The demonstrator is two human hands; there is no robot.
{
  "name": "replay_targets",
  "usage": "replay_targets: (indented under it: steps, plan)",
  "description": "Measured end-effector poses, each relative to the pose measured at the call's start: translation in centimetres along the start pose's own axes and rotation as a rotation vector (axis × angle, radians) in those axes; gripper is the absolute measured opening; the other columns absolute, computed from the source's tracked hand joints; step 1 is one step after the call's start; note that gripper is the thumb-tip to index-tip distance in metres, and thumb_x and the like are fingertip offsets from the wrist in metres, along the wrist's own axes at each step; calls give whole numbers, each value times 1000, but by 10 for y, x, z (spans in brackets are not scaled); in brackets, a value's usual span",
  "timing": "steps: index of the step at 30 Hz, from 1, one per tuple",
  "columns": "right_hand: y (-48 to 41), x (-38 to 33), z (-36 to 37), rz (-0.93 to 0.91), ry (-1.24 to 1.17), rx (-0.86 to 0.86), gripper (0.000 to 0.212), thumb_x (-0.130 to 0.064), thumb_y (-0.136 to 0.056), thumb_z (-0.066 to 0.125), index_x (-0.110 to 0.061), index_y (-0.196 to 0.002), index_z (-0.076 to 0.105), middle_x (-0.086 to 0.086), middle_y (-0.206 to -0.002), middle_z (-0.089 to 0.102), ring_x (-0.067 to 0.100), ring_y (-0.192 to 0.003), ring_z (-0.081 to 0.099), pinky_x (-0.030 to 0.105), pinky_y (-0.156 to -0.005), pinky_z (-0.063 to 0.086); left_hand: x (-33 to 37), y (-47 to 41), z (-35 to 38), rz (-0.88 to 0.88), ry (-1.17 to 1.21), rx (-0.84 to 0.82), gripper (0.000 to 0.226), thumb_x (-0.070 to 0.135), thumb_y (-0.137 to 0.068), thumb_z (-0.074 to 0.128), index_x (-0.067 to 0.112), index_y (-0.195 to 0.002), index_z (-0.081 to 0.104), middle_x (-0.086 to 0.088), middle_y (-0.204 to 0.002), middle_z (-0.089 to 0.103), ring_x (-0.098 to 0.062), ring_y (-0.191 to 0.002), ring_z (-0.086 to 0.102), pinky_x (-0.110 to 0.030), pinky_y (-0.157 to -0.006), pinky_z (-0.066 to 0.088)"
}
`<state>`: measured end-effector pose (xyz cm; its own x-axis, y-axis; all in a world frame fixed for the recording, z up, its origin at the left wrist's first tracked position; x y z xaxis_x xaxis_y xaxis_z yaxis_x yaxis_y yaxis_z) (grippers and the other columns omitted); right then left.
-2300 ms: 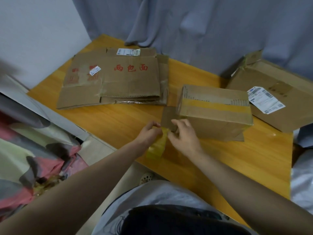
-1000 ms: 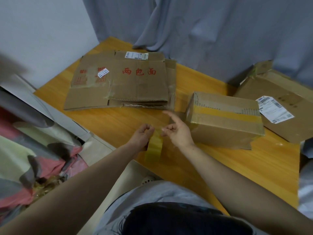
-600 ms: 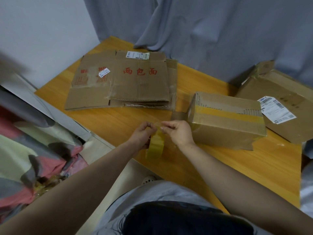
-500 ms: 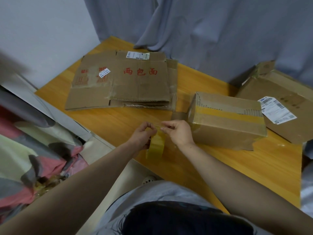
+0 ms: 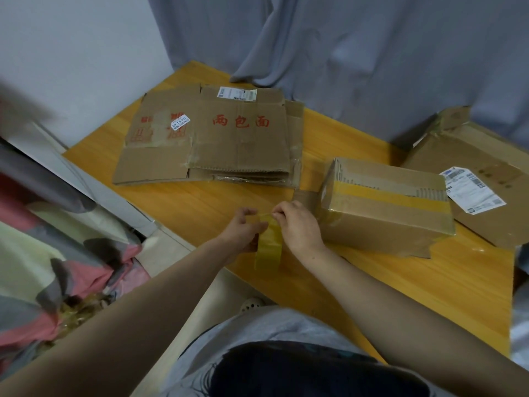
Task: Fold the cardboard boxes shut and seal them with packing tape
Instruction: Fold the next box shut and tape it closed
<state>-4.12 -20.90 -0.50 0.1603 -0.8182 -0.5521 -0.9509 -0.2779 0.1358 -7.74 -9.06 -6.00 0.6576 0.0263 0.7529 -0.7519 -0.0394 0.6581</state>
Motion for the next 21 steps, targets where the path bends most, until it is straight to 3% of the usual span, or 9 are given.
replay_targets:
  steps: [3,9,14,18,21]
  plan:
    - [0,-2,4,5,-1,-34,22,-27,-100,44,-17,-111,59,2,-111,54,19,-101,55,32,-81,47,5,-1,-3,33,-62,-42,42,13,-92,60,36,-118,36,-13,-90,55,-26,-79,56,-38,-71,54]
    - [-6,-5,-5,-2,4,-36,21,-28,-100,43,-18,-112,58,2,-113,53,18,-102,54,30,-78,44,16,5,1,141,-27,-104,6,26,-96,54,25,-99,48,-10,-82,57,-25,-74,57,-38,-69,53]
    - [-9,-3,-3,13,-11,-51,22,-29,-100,43,-18,-111,58,2,-115,51,18,-103,53,29,-80,44,17,4,3,170,-72,-63,12,28,-99,46,19,-92,48,-9,-81,57,-21,-72,58,-35,-67,52]
    - [-13,5,0,89,-78,-45,23,-31,-98,49,-14,-107,62,3,-130,35,17,-114,49,34,-97,44,19,1,-1,164,-114,-19,16,29,-100,45,19,-90,51,-3,-79,58,-16,-70,59,-33,-67,52]
    - [-18,11,3,143,-215,-72,23,-32,-93,58,-11,-98,66,0,-120,34,19,-109,53,38,-94,50,21,2,-4,167,-140,6,18,30,-100,43,18,-90,51,-2,-80,58,-16,-72,59,-35,-70,53]
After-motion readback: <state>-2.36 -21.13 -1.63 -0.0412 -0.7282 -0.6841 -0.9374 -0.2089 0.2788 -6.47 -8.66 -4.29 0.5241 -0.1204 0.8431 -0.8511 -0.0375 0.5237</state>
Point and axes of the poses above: each hand's wrist, its own y-axis away from the middle knuckle, its own z-axis out of the palm, x = y × z, the point moved 7 cm from there along -y, towards the middle knuckle
